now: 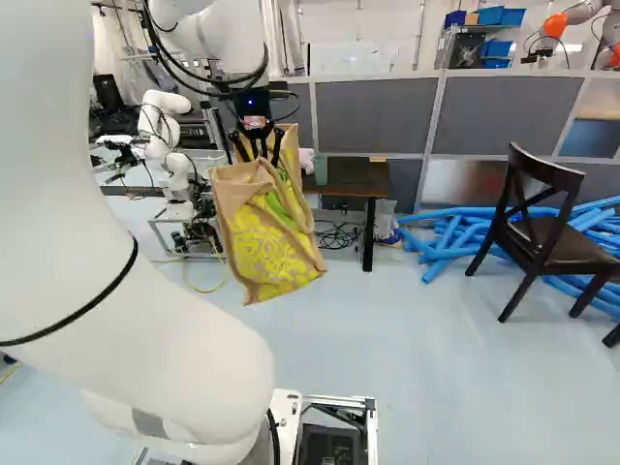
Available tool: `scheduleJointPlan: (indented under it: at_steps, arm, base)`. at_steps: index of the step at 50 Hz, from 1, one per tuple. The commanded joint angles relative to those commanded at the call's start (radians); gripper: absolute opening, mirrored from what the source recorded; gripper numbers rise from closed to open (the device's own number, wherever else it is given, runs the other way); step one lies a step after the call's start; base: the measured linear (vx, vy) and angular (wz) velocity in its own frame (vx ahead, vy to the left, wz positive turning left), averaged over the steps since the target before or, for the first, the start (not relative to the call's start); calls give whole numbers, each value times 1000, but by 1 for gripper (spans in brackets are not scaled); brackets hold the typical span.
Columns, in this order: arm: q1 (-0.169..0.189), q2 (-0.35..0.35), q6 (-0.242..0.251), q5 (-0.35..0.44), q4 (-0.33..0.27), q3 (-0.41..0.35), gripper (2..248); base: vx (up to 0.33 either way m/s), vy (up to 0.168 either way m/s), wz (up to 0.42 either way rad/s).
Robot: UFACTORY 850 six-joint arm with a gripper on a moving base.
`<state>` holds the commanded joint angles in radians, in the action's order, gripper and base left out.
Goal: Pick up the bag on the ground and place it on the table
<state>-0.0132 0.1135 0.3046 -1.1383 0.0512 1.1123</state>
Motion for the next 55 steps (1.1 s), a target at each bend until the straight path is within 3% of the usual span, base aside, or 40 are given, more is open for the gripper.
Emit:
scheduleJointPlan:
  at_steps: [55]
  arm:
    - [0, 0, 0, 0, 0, 0, 22]
  base:
    - [117, -62, -2]
